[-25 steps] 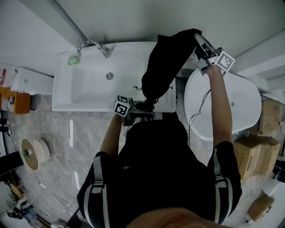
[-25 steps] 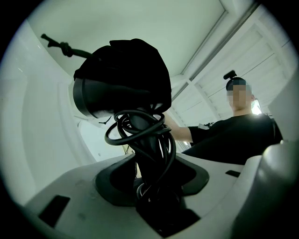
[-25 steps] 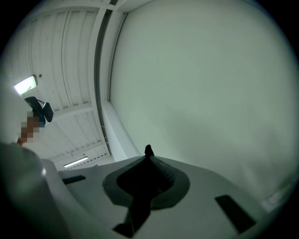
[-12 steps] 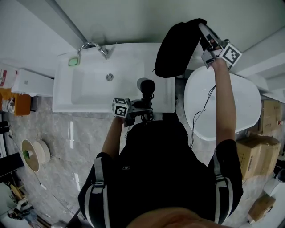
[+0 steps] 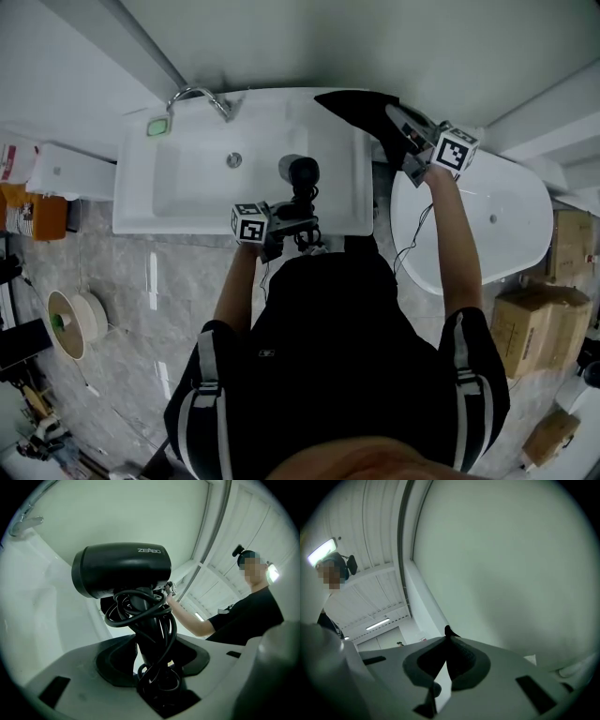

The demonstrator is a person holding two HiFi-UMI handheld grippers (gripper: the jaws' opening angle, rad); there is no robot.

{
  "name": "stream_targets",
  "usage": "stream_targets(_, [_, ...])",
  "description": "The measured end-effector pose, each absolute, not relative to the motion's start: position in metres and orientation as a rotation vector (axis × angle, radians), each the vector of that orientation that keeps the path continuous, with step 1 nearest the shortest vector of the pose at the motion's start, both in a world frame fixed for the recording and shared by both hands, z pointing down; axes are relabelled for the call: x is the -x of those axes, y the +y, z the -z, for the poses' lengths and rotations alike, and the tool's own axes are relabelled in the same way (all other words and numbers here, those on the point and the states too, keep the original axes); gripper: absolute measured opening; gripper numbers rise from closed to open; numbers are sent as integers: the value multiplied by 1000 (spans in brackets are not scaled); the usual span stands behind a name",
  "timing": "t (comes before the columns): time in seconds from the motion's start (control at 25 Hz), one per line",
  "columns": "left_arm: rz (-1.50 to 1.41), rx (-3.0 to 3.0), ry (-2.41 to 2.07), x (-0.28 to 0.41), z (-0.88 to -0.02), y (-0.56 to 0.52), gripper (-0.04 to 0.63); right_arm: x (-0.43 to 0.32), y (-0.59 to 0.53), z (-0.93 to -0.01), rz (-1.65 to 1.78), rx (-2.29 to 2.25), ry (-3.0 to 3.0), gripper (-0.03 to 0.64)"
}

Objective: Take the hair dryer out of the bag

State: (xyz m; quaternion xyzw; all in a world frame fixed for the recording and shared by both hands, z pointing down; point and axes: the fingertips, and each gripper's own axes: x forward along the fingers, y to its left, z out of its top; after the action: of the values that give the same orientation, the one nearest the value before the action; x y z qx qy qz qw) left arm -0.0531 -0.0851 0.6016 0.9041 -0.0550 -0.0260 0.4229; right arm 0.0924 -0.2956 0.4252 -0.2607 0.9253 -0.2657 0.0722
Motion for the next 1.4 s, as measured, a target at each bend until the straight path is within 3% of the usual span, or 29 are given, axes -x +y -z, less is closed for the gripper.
stream_targets(0.2, [77, -2288, -184, 55, -602, -86, 199, -71, -250, -436, 830, 712, 2750, 64])
stream_targets(0.68, [48, -2277, -148, 42, -604, -80, 201, -20, -125, -580, 1086, 762, 2872, 64])
stream_targets(1.4, [59, -2246, -129, 34, -606, -77, 201, -15, -101, -600, 1008, 716, 3095, 64])
